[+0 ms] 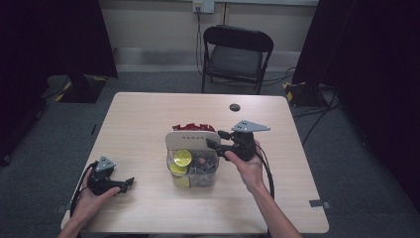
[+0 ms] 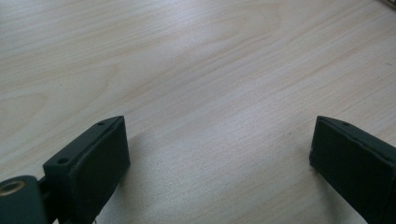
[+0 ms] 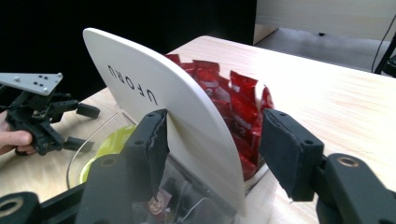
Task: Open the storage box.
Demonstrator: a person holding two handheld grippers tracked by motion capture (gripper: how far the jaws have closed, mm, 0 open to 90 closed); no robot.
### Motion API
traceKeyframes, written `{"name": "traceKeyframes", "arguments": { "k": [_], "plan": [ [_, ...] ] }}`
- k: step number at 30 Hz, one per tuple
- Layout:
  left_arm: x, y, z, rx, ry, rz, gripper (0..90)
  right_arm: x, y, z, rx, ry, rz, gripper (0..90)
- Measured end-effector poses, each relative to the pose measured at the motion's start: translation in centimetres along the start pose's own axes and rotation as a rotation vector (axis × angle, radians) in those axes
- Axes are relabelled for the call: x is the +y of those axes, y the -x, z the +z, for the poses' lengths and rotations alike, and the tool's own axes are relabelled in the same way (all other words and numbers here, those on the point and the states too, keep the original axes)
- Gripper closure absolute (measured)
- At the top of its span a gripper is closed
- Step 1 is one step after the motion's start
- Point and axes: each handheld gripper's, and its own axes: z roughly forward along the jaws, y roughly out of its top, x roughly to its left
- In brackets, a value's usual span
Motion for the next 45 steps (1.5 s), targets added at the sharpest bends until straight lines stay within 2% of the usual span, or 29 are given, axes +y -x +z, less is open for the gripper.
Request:
{"name": "traceKeyframes", "arguments": {
  "k": [7,9,19,20,21,25,26,28,32,35,40,45],
  "plan": [
    [0.0,0.0,0.0,0.000,-0.001,0.000,4.3,0.2,0.5,0.4,-0.013,0.002,0.005,43.1],
    [0.0,0.0,0.0,-0.001,-0.001,0.000,4.3,0.2,0.7,0.6,0.003,0.004,0.013,42.6],
    [0.0,-0.1,-0.1,0.004,-0.002,0.006,4.6,0.1,0.8,0.9,0.007,-0.007,0.022,39.4],
    [0.0,-0.1,-0.2,0.003,0.018,-0.006,9.7,-0.1,0.8,0.9,0.008,-0.012,0.023,39.4],
    [0.0,-0.1,-0.2,0.003,0.018,-0.006,14.1,-0.1,0.8,0.9,0.008,-0.012,0.023,39.4],
    [0.1,-0.2,-0.3,0.006,0.018,-0.017,18.7,-0.7,0.8,1.1,0.006,-0.015,0.028,39.0],
    [0.4,-0.1,-0.5,-0.009,0.010,-0.033,19.7,-0.9,0.8,1.2,0.008,-0.017,0.028,39.3],
    [0.5,0.0,-0.7,-0.015,0.011,-0.029,19.6,-1.0,0.7,1.2,0.006,-0.011,0.032,39.3],
    [1.6,0.7,-1.6,-0.054,0.065,-0.032,20.7,-1.0,0.6,1.1,0.000,-0.010,0.026,39.3],
    [2.1,0.9,-1.8,-0.068,0.071,-0.023,20.9,-1.0,0.7,1.1,-0.002,-0.010,0.026,39.3],
    [2.9,1.7,-1.9,-0.117,0.078,-0.010,23.6,-1.0,0.8,1.1,0.002,-0.009,0.030,38.3],
    [3.8,2.5,-2.5,-0.161,0.126,-0.012,24.5,-1.0,0.8,1.1,0.003,-0.012,0.027,37.9]
  ]
}}
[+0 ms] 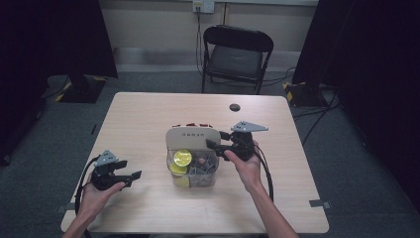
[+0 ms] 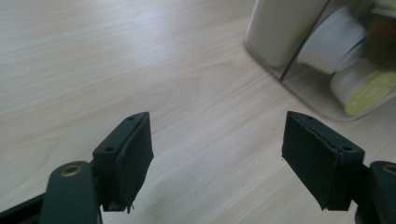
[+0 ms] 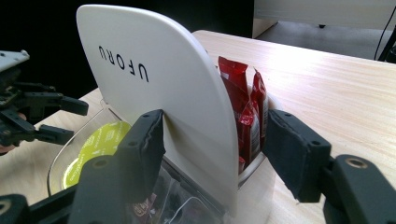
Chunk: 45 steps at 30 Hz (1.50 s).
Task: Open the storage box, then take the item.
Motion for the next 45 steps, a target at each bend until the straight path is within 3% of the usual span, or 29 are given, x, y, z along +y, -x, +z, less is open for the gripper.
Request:
{"name": "traceKeyframes", "arguments": {
  "k": [4,9,17,21,33,42,45],
  "plan": [
    [0.8,0.6,-0.3,-0.039,0.049,-0.011,25.7,0.0,0.0,0.0,-0.002,-0.002,-0.001,37.8],
    [1.9,1.4,-0.4,-0.051,0.087,0.011,26.6,0.0,0.0,0.1,0.005,-0.001,0.001,37.8],
    [2.8,1.9,-0.8,-0.076,0.100,0.030,28.9,0.1,-0.2,0.4,0.010,-0.009,-0.006,37.9],
    [3.3,2.1,-0.9,-0.109,0.122,0.006,31.1,0.2,-0.1,0.5,0.016,-0.009,0.004,37.5],
    [4.5,3.2,-1.2,-0.140,0.147,0.059,31.7,0.1,-0.3,0.5,0.009,-0.007,0.001,37.0],
    [6.7,3.9,-0.8,-0.204,0.194,0.055,36.9,0.2,-0.3,0.5,0.008,-0.009,-0.002,37.1],
    [7.3,4.3,-0.3,-0.213,0.197,0.076,36.8,0.2,-0.2,0.5,0.010,-0.010,-0.003,37.1]
  ]
}}
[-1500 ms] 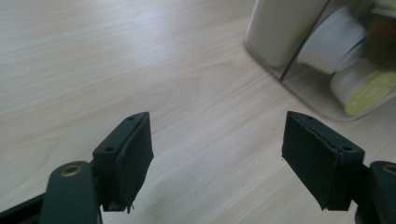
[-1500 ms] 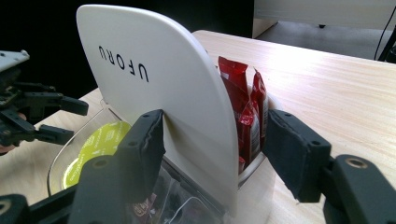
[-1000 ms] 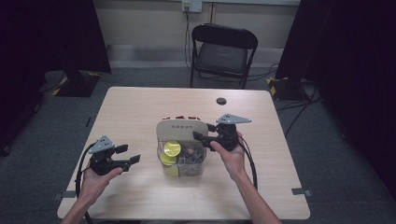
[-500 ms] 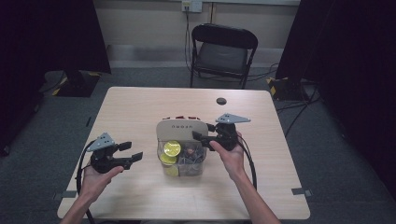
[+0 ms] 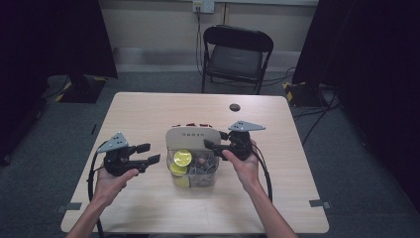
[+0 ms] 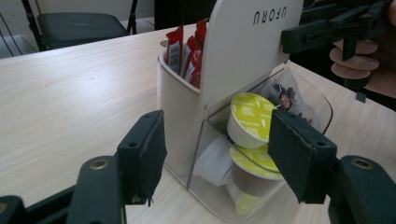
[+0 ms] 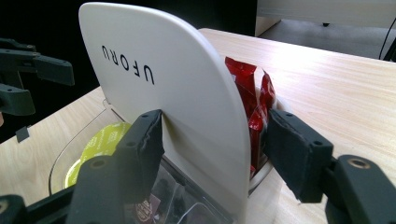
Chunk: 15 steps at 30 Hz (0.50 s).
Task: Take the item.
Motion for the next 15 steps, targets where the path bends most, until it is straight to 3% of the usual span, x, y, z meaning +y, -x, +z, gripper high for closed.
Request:
{"name": "traceKeyframes", "arguments": {
  "k": [15],
  "plan": [
    [1.9,0.7,1.9,-0.031,0.006,-0.010,33.1,0.1,0.0,0.1,0.003,0.001,0.005,36.1]
  ]
}}
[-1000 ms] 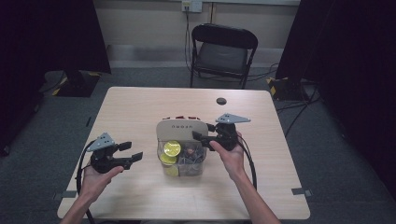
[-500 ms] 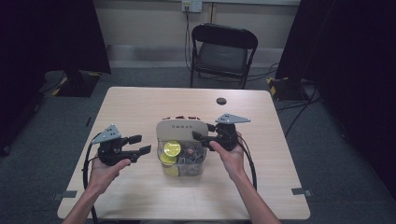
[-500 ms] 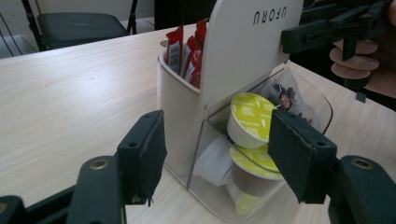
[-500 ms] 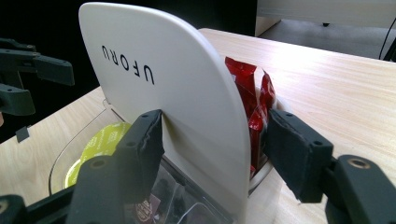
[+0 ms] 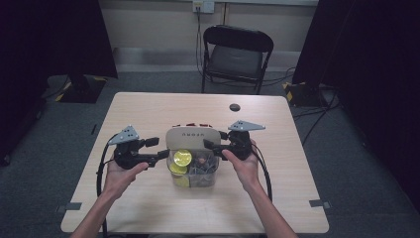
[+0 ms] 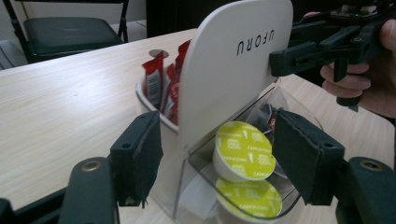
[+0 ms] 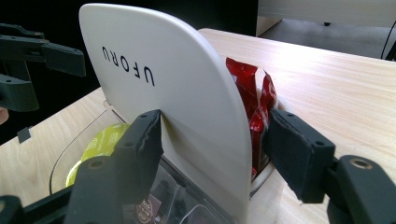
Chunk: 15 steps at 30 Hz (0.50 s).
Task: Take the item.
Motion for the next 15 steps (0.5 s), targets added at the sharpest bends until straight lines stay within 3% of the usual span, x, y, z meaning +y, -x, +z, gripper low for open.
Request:
{"name": "traceKeyframes", "arguments": {
  "k": [10,15],
  "plan": [
    [0.1,1.2,1.8,-0.042,-0.037,0.041,34.4,0.0,0.0,0.0,-0.002,-0.002,0.002,35.9],
    [-0.1,2.0,2.6,-0.068,-0.087,0.063,33.9,0.0,-0.1,0.1,-0.001,-0.003,0.001,35.6]
  ]
}}
